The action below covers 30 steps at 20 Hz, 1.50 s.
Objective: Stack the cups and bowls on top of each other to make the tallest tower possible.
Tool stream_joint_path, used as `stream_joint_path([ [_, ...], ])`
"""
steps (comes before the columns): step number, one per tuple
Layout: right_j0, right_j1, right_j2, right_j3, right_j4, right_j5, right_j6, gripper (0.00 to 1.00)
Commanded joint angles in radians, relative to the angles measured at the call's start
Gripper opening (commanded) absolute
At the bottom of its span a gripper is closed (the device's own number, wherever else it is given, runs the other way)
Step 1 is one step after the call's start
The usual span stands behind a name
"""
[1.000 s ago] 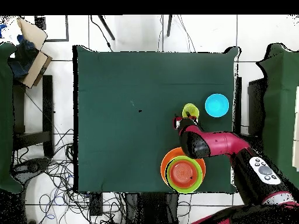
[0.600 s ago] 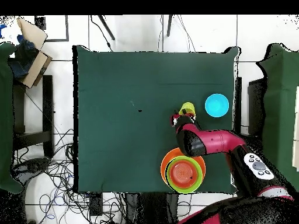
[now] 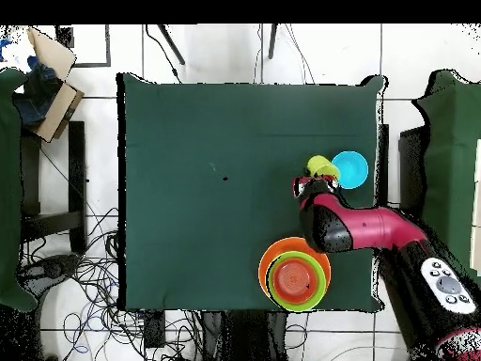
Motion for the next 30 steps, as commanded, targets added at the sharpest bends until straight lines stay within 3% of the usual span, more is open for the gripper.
stream_joint_path([
  [1,-0.054,-0.169,0.146,0.122,0.083,0.250,-0.076,0.00],
  [10,-0.117,-0.268,0.243,0.174,0.168,0.363,-0.119,0.00],
  [13,-0.149,-0.381,0.241,0.280,0.203,0.381,-0.100,0.00],
  [22,-0.290,-0.481,0.306,0.518,0.165,0.287,-0.099,0.00],
  [30,-0.410,-0.622,0.421,0.680,0.210,0.250,-0.085,0.00],
])
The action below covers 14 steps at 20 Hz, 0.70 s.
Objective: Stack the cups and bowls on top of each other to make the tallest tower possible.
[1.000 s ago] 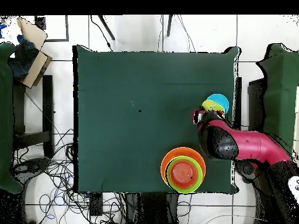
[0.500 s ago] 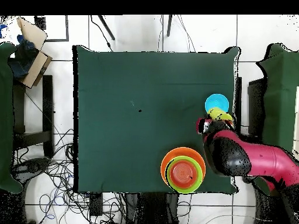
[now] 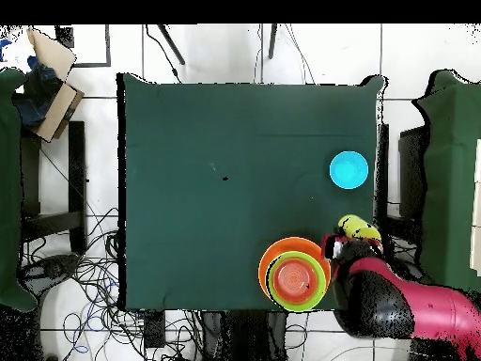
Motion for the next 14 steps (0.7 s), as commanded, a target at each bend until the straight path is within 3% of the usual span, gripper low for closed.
stream_joint_path([
  [1,-0.036,-0.106,0.125,0.220,0.008,-0.020,-0.076,0.00],
  [8,-0.072,-0.169,0.122,0.329,-0.046,-0.105,-0.018,0.00],
  [14,0.004,-0.191,0.036,0.368,-0.101,-0.164,0.054,0.00],
])
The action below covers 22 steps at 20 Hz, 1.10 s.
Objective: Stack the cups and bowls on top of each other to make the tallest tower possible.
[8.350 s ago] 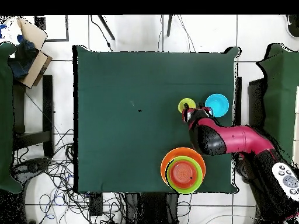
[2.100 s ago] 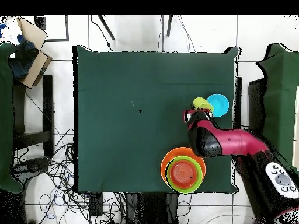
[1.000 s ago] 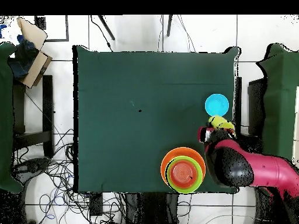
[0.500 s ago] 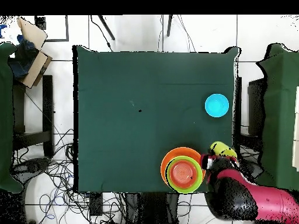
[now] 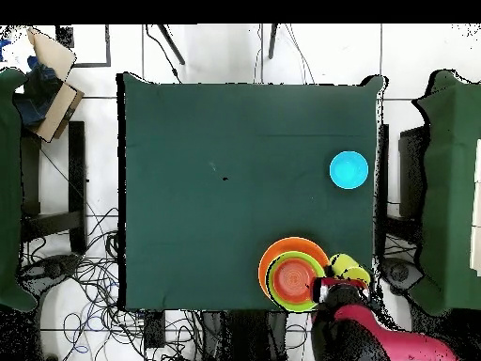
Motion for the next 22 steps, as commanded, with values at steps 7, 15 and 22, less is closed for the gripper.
stream_joint_path([
  [7,0.272,-0.026,-0.187,0.110,-0.132,-0.122,0.155,0.00],
  [15,0.393,0.063,-0.361,0.033,-0.170,-0.170,0.147,0.00],
  [22,0.388,0.143,-0.425,0.003,-0.217,-0.240,0.111,0.00],
])
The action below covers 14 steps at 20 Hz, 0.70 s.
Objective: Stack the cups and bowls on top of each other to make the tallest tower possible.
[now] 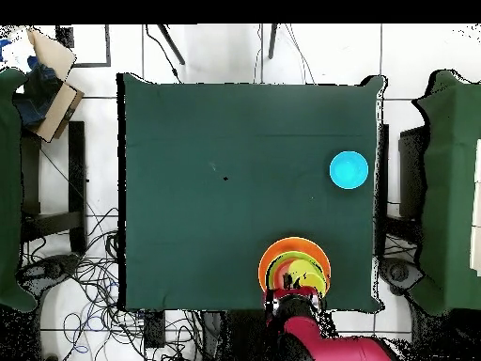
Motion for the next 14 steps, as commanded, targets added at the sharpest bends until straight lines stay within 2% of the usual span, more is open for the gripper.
stream_joint_path([
  [1,0.040,0.155,-0.125,-0.066,-0.117,-0.104,0.106,0.00],
  [3,0.061,0.243,-0.190,-0.118,-0.157,-0.170,0.093,0.00],
  [5,0.063,0.298,-0.224,-0.151,-0.180,-0.211,0.080,0.00],
  [9,0.082,0.374,-0.304,-0.194,-0.204,-0.292,0.066,0.00],
  [11,0.082,0.382,-0.322,-0.193,-0.210,-0.308,0.064,0.00],
  [12,0.084,0.385,-0.328,-0.193,-0.211,-0.313,0.064,1.00],
  [14,0.084,0.376,-0.324,-0.187,-0.204,-0.297,0.068,1.00],
])
